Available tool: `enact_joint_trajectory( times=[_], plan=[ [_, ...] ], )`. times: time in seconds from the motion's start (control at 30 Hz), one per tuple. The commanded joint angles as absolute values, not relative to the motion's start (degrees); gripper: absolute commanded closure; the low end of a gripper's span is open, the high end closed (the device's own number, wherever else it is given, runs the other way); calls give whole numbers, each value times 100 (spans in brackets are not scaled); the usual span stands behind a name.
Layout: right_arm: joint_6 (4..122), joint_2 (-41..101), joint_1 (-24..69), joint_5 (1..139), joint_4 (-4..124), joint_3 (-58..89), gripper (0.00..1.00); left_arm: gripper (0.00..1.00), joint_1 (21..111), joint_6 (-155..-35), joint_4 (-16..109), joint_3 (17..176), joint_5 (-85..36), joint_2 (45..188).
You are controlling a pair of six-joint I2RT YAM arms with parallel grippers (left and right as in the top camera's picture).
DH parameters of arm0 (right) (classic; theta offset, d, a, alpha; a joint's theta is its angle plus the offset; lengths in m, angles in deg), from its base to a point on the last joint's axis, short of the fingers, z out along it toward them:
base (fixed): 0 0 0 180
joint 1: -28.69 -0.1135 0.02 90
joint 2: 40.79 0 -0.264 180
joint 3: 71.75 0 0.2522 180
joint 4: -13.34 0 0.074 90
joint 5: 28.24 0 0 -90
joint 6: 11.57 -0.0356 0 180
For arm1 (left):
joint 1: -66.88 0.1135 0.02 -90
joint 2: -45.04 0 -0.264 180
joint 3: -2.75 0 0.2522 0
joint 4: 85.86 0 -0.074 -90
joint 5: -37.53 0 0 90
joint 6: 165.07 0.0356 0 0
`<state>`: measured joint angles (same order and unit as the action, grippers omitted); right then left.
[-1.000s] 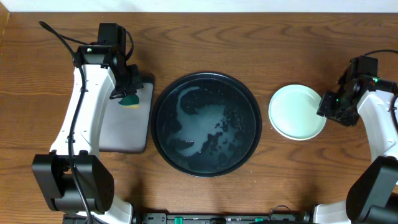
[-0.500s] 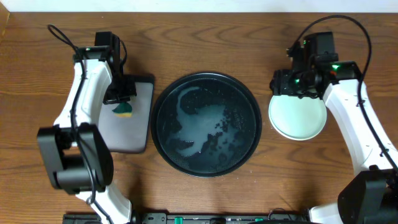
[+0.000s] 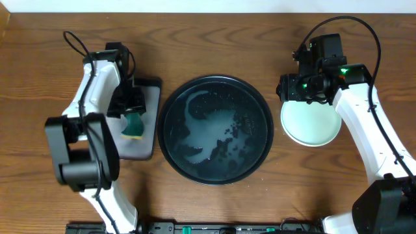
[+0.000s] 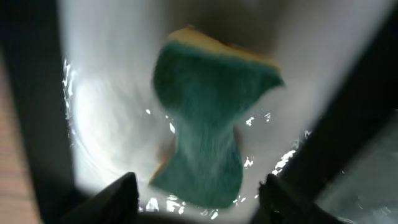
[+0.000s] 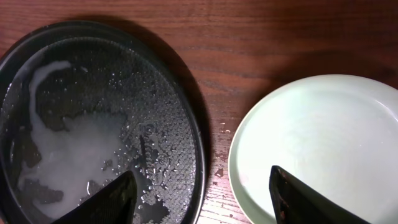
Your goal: Clean dirty plates on tray and stack at the side
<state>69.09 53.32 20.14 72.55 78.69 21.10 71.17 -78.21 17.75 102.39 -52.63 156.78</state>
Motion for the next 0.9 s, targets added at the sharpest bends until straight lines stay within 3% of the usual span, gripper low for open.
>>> enact_joint_trajectory(
  times=[0.0, 0.13, 0.37, 0.67, 0.87],
  plan=[
    [6996, 5244, 1985, 7296, 7896, 2195, 30, 31, 7137, -7810, 1698, 10456, -5270, 14638],
    [6996, 5179, 1985, 7270, 7907, 2204, 24, 28, 7137, -7808, 1722, 10456, -5272, 13556],
    [6994, 4307, 1983, 6221, 7863, 2311, 1, 27, 7137, -7755, 1853, 10449, -5272, 11722],
    [6974, 2390, 1793, 4138, 7566, 1876, 1, 26, 7137, -7694, 2697, 9109, -5809, 9263],
    [6489, 1548, 1793, 4061, 6453, -244, 1, 27, 7137, -8560, 3604, 6860, -5812, 7888]
  ],
)
